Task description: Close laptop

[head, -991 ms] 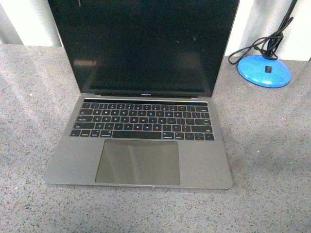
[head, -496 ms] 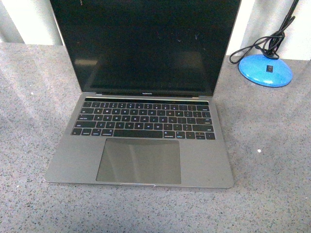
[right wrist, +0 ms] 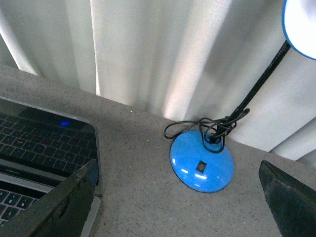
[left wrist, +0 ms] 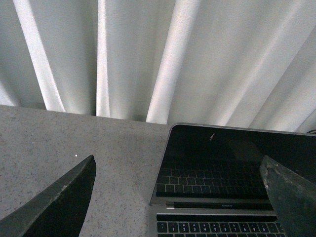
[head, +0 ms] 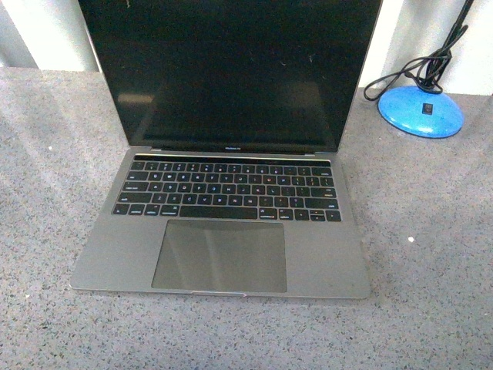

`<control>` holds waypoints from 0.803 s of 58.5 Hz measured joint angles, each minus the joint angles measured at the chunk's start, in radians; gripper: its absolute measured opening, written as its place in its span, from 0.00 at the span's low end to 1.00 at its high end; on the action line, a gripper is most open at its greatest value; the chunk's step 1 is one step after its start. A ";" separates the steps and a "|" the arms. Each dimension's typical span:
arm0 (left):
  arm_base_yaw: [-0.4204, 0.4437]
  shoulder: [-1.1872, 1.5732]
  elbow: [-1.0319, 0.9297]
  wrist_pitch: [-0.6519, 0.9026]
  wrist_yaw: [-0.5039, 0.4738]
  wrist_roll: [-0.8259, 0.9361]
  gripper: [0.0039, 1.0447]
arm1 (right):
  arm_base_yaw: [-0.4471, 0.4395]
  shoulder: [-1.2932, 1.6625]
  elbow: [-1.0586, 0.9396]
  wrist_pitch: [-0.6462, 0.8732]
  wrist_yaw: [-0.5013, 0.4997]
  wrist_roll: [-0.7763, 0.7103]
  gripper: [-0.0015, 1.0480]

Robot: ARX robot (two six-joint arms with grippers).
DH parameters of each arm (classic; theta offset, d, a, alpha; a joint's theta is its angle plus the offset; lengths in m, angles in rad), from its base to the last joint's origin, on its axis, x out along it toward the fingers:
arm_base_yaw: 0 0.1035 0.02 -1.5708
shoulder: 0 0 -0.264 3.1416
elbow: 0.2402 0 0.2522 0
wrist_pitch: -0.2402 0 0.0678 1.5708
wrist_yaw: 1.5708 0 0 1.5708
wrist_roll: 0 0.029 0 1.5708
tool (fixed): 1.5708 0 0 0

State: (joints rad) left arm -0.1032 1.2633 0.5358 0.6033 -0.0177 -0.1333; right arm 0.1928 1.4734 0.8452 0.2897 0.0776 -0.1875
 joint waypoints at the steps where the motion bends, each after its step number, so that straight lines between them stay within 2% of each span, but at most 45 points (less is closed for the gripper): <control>1: -0.002 0.005 0.002 0.001 -0.002 0.000 0.94 | 0.002 0.008 0.009 -0.002 0.000 0.000 0.90; 19: -0.010 0.132 0.087 0.026 -0.013 -0.021 0.94 | 0.024 0.132 0.119 0.017 0.011 0.028 0.90; 36: -0.006 0.286 0.237 0.025 -0.005 -0.018 0.93 | 0.039 0.300 0.309 -0.012 0.007 0.039 0.90; 40: -0.009 0.309 0.264 0.016 -0.003 -0.018 0.82 | 0.043 0.323 0.347 -0.024 0.007 0.044 0.88; 44: -0.011 0.330 0.283 0.015 0.011 -0.019 0.72 | 0.046 0.347 0.383 -0.031 0.005 0.045 0.77; 47: -0.013 0.353 0.310 -0.003 0.023 -0.026 0.60 | 0.047 0.367 0.414 -0.046 -0.009 0.046 0.67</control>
State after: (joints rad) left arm -0.1165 1.6165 0.8459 0.6006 0.0055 -0.1596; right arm 0.2398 1.8400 1.2587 0.2436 0.0689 -0.1417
